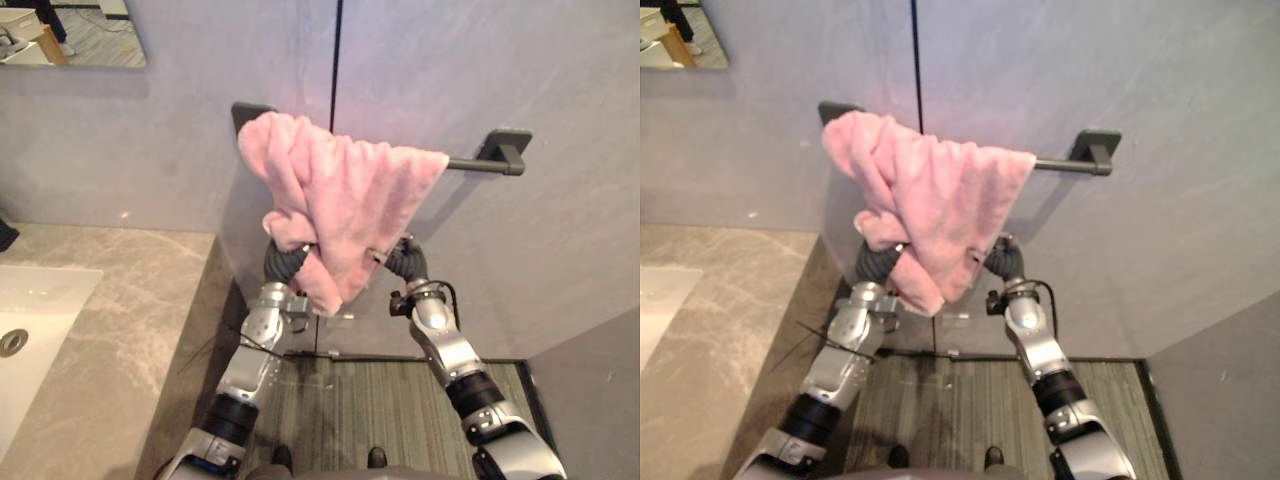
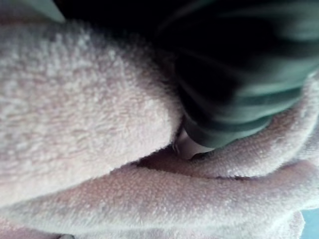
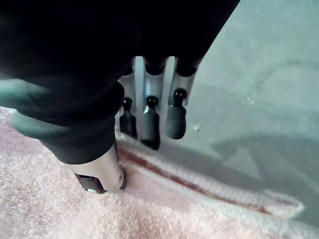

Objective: Organize washtable

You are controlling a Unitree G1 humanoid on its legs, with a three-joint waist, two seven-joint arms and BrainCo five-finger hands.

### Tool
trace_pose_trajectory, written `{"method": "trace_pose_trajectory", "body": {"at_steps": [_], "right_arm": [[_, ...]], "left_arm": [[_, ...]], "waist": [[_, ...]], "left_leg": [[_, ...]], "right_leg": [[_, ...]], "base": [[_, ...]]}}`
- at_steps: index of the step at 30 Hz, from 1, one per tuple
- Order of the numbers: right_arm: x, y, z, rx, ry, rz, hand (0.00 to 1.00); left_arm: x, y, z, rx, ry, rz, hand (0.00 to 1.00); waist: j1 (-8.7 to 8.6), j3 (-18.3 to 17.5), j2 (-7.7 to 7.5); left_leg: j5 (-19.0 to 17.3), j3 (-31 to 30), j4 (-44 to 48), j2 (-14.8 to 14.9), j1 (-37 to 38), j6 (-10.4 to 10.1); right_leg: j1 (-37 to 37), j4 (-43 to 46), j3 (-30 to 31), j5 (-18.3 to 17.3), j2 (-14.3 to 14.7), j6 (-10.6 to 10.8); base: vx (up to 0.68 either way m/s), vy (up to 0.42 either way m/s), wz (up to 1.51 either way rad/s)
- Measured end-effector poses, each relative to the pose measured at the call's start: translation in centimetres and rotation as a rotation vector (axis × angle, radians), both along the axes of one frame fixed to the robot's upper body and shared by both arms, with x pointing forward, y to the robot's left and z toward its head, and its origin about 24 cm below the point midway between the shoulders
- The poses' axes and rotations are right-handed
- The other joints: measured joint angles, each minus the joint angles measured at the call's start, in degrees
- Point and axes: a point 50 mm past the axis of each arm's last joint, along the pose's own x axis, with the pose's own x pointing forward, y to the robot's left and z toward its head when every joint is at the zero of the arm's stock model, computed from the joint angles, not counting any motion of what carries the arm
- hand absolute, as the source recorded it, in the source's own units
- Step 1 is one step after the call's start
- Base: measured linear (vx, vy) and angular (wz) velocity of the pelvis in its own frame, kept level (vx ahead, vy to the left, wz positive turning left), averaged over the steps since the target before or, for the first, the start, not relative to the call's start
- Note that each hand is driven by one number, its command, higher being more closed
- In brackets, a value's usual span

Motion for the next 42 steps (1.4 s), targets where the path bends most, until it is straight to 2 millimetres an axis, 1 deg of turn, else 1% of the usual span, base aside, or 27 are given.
{"method": "trace_pose_trajectory", "body": {"at_steps": [5, 13, 18, 20, 22, 28, 35, 39, 40, 42], "right_arm": [[-0.1, 0.3, -0.1, 0.007, 0.005, 0.026, 1.00], [0.0, 0.2, 0.0, 0.016, 0.006, 0.024, 1.00], [0.2, -1.3, 0.2, 0.040, -0.003, -0.037, 1.00], [0.2, -1.6, 0.3, 0.045, -0.006, -0.049, 1.00], [0.2, -2.1, 0.4, 0.053, -0.011, -0.070, 1.00], [0.2, -3.0, 1.0, 0.072, -0.042, -0.104, 1.00], [0.2, -3.5, 1.1, 0.076, -0.053, -0.120, 1.00], [0.3, -4.1, 1.2, 0.065, -0.054, -0.135, 1.00], [0.3, -4.3, 1.2, 0.058, -0.053, -0.138, 0.00], [0.3, -4.6, 1.2, 0.049, -0.054, -0.142, 0.00]], "left_arm": [[0.0, 0.0, 0.0, -0.001, 0.000, -0.001, 1.00], [0.0, 0.0, 0.0, 0.000, 0.000, -0.001, 1.00], [0.0, -0.1, 0.0, 0.004, -0.003, -0.019, 1.00], [0.0, -0.1, -0.1, 0.002, -0.001, -0.021, 1.00], [-0.1, -0.4, -0.1, -0.008, 0.001, -0.036, 1.00], [-0.4, -0.5, -0.6, -0.011, 0.021, -0.042, 1.00], [-0.4, -0.9, -0.7, -0.020, 0.027, -0.059, 1.00], [-0.3, -1.4, -1.2, -0.036, 0.055, -0.065, 1.00], [-0.3, -1.5, -1.4, -0.043, 0.068, -0.066, 1.00], [-0.3, -1.6, -1.6, -0.045, 0.080, -0.067, 1.00]], "waist": [[-0.13, -0.01, -0.19], [-0.12, -0.02, -0.22], [-0.22, -0.01, -0.22], [-0.36, -0.01, -0.22], [-0.43, -0.01, -0.22], [-0.56, -0.01, -0.21], [-1.70, -0.01, -0.21], [-1.95, -0.01, -0.20], [-1.99, 0.00, -0.18], [-2.02, 0.02, -0.12]], "left_leg": [[0.00, 0.05, 0.03, 0.02, 0.07, 0.00], [0.00, 0.22, 0.03, 0.08, 0.48, 0.00], [-0.01, 0.29, -0.04, 0.10, 0.86, 0.00], [-0.01, 0.34, -0.08, 0.11, 1.01, 0.00], [-0.01, 0.44, -0.12, 0.11, 1.12, 0.00], [0.00, 0.92, -1.00, 0.09, 1.78, -0.01], [-0.01, 1.08, -1.26, 0.02, 1.86, 0.00], [-0.03, 1.23, -1.27, 0.01, 1.88, 0.00], [-0.03, 1.30, -1.27, 0.02, 1.88, 0.00], [-0.04, 1.37, -1.28, 0.03, 1.88, -0.01]], "right_leg": [[0.06, 0.00, 0.04, 0.00, 0.01, -0.01], [0.35, 0.02, 0.24, 0.01, 0.01, -0.02], [0.67, 0.02, 0.31, 0.01, 0.00, -0.02], [0.73, 0.04, 0.38, 0.01, 0.00, -0.02], [0.73, 0.13, 0.48, 0.01, 0.00, -0.01], [0.70, 0.17, 0.58, 0.00, 0.02, 0.00], [0.54, 0.21, 0.64, -0.01, -0.07, 0.03], [0.40, 0.30, 0.80, -0.01, -0.07, 0.03], [0.34, 0.34, 0.86, -0.01, -0.07, 0.03], [0.26, 0.40, 0.94, -0.01, -0.05, 0.04]], "base": [[-0.02, -0.013, 0.00], [-0.03, -0.015, 0.00], [0.00, 0.000, 0.00], [0.00, 0.000, 0.00], [0.00, 0.000, 0.00], [-0.03, -0.016, -0.04], [0.00, 0.000, 0.00], [-0.02, -0.013, -0.01], [-0.04, -0.024, -0.02], [-0.04, -0.025, -0.02]]}}
